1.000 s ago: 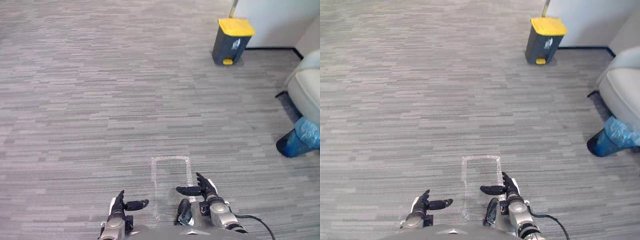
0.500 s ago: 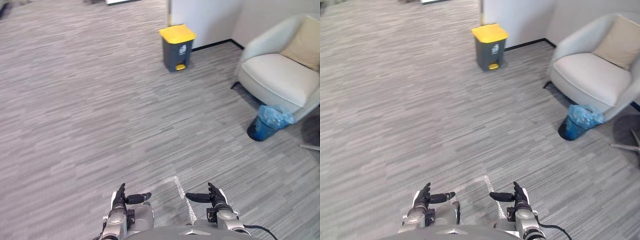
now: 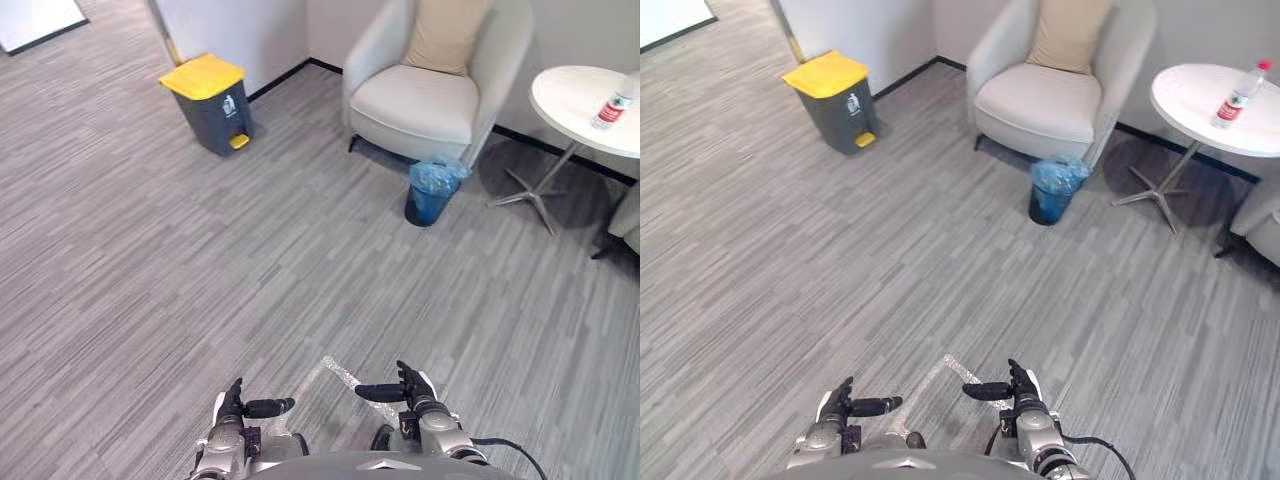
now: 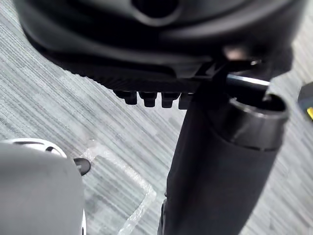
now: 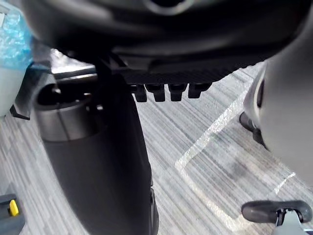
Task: Organize the slippers on the shoe rack
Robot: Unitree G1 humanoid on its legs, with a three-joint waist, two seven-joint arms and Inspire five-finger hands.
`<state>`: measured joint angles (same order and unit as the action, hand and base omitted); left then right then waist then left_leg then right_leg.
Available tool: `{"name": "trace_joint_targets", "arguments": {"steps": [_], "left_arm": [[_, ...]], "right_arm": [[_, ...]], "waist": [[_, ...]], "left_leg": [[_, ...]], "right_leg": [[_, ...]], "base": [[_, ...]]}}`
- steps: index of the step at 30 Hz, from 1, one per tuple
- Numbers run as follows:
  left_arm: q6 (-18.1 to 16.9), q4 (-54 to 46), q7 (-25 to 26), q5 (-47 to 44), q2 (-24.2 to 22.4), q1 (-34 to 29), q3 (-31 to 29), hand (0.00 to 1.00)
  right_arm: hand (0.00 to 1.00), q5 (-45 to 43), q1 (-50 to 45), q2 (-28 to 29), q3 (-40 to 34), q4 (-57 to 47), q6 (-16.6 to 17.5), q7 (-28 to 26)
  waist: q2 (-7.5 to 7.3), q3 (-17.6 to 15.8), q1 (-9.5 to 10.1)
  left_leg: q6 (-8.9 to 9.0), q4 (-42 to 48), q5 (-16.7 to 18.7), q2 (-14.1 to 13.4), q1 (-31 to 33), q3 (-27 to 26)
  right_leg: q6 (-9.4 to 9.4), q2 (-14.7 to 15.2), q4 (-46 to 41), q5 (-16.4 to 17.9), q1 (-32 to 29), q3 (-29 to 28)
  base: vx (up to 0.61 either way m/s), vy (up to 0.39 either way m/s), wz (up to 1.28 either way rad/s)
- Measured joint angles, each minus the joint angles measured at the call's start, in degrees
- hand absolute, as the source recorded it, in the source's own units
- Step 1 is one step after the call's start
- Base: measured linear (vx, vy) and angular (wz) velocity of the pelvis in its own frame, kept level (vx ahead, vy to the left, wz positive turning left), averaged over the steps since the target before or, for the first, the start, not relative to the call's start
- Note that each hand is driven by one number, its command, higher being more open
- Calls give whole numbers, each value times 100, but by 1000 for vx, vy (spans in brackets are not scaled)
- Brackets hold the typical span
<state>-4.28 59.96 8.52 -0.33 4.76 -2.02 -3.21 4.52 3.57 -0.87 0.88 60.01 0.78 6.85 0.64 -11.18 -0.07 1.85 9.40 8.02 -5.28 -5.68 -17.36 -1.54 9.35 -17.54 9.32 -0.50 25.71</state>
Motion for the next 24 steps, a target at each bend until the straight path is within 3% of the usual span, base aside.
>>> {"name": "trace_joint_targets", "arguments": {"steps": [3,6,7,8,9,11,12,13,17,24], "left_arm": [[-2,-17,-36,97,-37,30,-11,100],[-1,-66,-41,98,-85,99,-48,100],[-14,-146,-39,97,-129,103,-51,100],[-17,-157,-47,101,-179,109,-50,100],[-16,-202,-43,105,-238,111,-46,100],[-19,-249,-27,102,-243,108,-44,100],[-21,-250,-18,103,-244,107,-44,100],[-19,-231,-7,106,-295,62,-29,100],[11,-233,20,181,-245,76,-42,100],[96,-226,25,213,-269,-31,-40,100]], "right_arm": [[100,-3,-86,-108,-199,88,9,20],[100,-3,-104,-180,-193,148,14,83],[100,-5,-76,-196,-191,152,14,86],[100,-6,-80,-248,-203,172,12,104],[100,-11,-82,-340,-246,213,-1,136],[100,-13,-138,-356,-425,233,-10,184],[100,-12,-158,-362,-440,232,-10,197],[100,-34,-217,-448,-527,198,-11,206],[100,-14,-471,-226,-762,5,0,243],[100,-101,-649,-107,-1116,-86,49,255]], "waist": [[53,-29,9],[146,-74,168],[207,-112,245],[233,-132,269],[253,-181,276],[232,-206,281],[240,-202,283],[442,-125,283],[75,24,280],[75,136,277]], "left_leg": [[249,730,324,-429,61,15],[284,2049,521,-859,479,-15],[195,2742,572,-929,848,277],[220,2697,770,-759,910,665],[186,2399,1009,-382,988,1333],[239,1811,1034,125,1123,2148],[241,1652,1013,189,1130,2301],[193,1100,190,176,1059,2572],[53,757,197,428,750,2284],[40,270,188,450,181,2150]], "right_leg": [[100,-540,977,-346,589,-91],[208,-855,1360,-478,736,-574],[303,-914,1369,-478,716,-867],[310,-909,1350,-482,692,-1061],[315,-853,1313,-481,666,-1391],[231,-710,1245,-475,650,-1751],[194,-698,1224,-463,643,-1817],[16,-799,1111,-416,607,-2065],[-193,-478,989,-220,628,-2139],[-275,-414,982,-100,893,-2125]], "base": [[50,-83,-25],[24,-67,-75],[50,-9,-118],[71,49,-139],[62,108,-126],[91,172,-103],[156,227,-95],[159,193,-86],[190,129,-28],[126,5,-7]]}}
